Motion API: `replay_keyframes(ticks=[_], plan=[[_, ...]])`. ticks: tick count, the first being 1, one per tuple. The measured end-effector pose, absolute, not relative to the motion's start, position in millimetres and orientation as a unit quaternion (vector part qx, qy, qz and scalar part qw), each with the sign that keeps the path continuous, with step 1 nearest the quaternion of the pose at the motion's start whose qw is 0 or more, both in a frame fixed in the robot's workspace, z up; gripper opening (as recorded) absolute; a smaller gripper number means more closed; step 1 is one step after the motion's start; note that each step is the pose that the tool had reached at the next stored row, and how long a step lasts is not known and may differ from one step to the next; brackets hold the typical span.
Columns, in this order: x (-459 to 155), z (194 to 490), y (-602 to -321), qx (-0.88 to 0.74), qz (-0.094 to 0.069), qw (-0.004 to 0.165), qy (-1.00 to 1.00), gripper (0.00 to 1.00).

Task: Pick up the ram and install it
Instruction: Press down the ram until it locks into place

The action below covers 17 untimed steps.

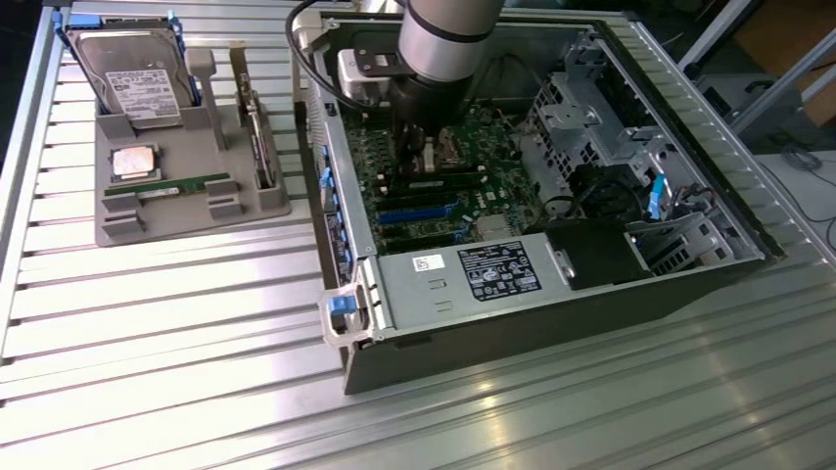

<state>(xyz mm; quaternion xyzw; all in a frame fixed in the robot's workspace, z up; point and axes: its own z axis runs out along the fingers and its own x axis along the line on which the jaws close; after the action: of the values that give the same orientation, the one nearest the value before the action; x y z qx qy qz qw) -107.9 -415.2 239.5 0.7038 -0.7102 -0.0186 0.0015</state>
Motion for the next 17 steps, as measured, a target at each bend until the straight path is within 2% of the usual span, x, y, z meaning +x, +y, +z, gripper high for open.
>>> replay_keyframes(ticks=[17], plan=[[-108.0, 232.2, -417.4, 0.704, -0.019, 0.0, -0.71, 0.1]])
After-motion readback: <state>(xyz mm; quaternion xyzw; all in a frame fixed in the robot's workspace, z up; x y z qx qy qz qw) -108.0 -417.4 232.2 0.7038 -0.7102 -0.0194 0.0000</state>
